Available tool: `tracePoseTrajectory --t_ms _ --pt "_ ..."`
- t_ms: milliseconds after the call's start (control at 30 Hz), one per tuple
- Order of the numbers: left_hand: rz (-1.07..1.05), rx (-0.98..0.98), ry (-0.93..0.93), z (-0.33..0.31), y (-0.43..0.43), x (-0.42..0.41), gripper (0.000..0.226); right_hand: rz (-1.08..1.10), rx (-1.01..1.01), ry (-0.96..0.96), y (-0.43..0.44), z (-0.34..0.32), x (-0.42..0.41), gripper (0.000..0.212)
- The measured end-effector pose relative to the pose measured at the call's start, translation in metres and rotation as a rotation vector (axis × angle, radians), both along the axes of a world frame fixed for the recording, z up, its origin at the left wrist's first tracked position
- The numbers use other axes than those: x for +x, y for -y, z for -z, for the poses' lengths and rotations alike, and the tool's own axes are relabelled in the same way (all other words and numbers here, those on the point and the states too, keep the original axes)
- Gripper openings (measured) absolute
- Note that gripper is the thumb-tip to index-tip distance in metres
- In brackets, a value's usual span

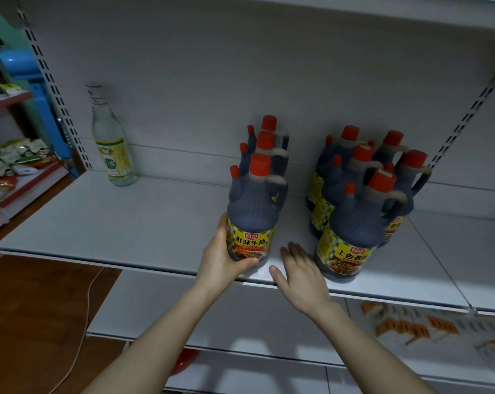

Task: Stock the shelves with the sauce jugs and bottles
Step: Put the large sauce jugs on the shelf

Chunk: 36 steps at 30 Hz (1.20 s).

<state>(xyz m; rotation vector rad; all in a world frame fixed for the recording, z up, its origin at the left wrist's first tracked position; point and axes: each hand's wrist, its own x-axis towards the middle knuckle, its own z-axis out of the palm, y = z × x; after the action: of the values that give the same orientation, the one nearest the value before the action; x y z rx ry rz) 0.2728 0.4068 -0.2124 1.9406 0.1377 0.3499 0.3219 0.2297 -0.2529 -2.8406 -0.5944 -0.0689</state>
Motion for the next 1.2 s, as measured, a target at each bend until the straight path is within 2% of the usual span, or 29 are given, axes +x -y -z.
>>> tracePoseTrajectory --t_ms 100,167,567,667,767,900,1067,1200 --pt "-0.010 -0.003 0.005 -0.001 0.003 -0.001 0.097 -0.003 -0.009 0.010 0.000 -0.001 -0.001 0.093" --pt "-0.021 -0.002 0.008 -0.002 0.006 -0.001 0.097 0.001 -0.016 0.011 0.000 -0.001 -0.001 0.088" --pt "-0.002 0.046 0.007 -0.004 0.006 -0.003 0.096 -0.010 0.000 -0.020 -0.002 -0.008 -0.002 0.095" --pt "0.001 0.130 -0.008 -0.008 0.005 -0.007 0.092 -0.024 -0.020 -0.061 -0.001 -0.012 -0.002 0.096" --pt "-0.053 0.263 -0.038 -0.008 0.007 -0.016 0.081 -0.049 -0.021 -0.146 0.003 -0.018 -0.003 0.072" --pt "-0.088 0.423 -0.004 0.003 0.024 -0.052 0.074 -0.125 0.069 -0.144 0.027 -0.019 -0.030 0.062" --pt "-0.132 0.457 -0.134 0.033 0.063 -0.115 0.083 -0.195 0.160 -0.104 0.086 -0.001 -0.084 0.061" --pt "-0.103 0.431 -0.320 0.067 0.100 -0.164 0.082 -0.168 0.134 -0.279 0.131 0.026 -0.121 0.063"
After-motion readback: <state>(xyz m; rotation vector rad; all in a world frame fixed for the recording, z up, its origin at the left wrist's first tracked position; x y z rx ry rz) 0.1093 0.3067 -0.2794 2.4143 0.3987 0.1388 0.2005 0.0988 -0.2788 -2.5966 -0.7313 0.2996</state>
